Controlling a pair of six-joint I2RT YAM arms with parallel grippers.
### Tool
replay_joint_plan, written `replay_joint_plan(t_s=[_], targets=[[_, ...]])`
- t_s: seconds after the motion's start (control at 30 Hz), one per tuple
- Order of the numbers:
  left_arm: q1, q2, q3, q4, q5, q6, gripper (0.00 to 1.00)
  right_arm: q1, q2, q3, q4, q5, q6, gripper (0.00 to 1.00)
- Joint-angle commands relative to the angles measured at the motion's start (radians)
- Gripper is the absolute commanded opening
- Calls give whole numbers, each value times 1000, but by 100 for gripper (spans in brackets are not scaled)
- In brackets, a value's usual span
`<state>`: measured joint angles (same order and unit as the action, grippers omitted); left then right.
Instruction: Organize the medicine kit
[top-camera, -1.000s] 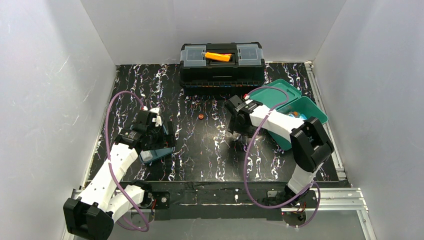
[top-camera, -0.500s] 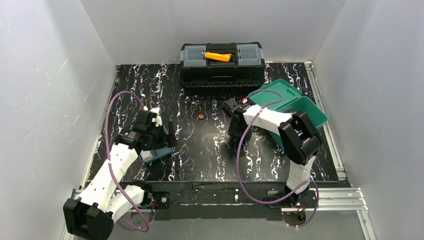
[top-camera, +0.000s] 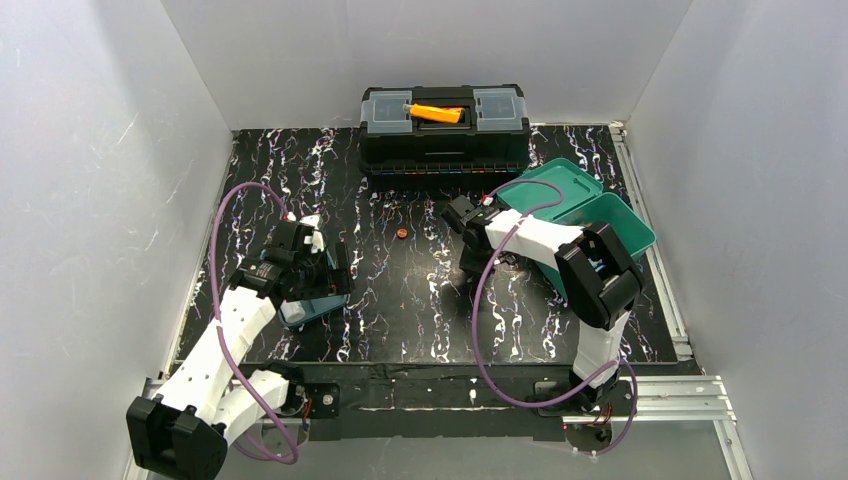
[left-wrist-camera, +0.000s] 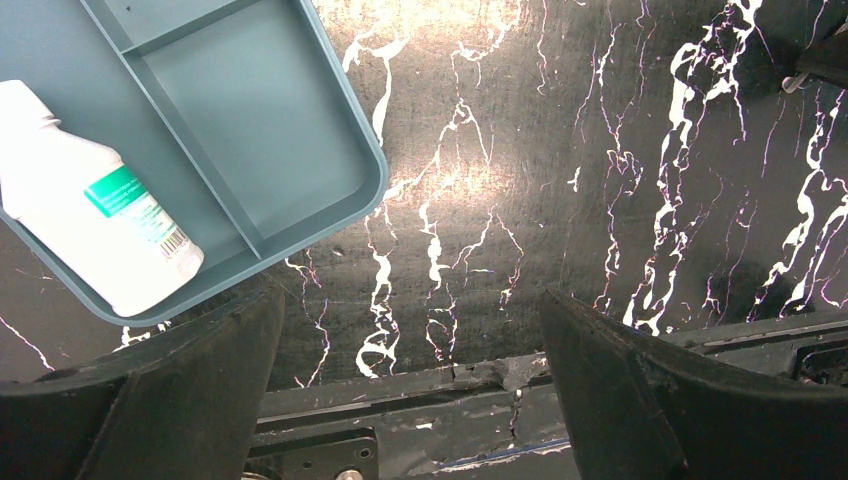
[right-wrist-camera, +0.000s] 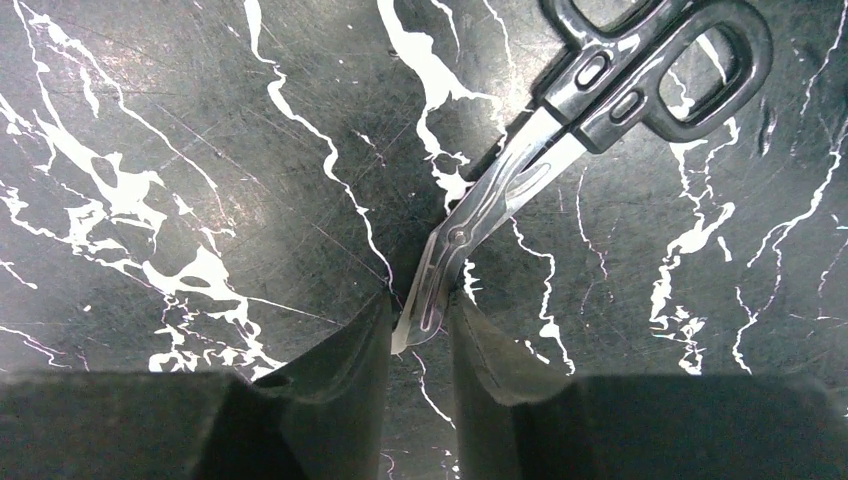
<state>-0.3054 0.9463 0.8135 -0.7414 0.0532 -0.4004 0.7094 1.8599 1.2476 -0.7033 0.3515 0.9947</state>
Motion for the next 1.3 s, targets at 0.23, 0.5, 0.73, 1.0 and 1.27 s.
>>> replay_joint_plan(t_s=[0.23, 0.5, 0.73, 1.0, 1.27], targets=[[-4, -8, 20, -11, 2, 11, 99, 39, -23, -65, 19, -27, -2, 14], [-3, -7, 21, -15, -8, 11, 99, 100, -106, -163, 29, -69, -12, 7], [-4, -4, 37, -27, -12, 9, 99, 196, -196, -266, 67, -131, -25, 6], [-5, 49, 104, -123, 73, 5, 99, 344, -199, -291, 67, -161, -91, 5], [-4, 10, 127, -137, 66, 28, 100, 444, -222, -325, 105, -209, -73, 5]])
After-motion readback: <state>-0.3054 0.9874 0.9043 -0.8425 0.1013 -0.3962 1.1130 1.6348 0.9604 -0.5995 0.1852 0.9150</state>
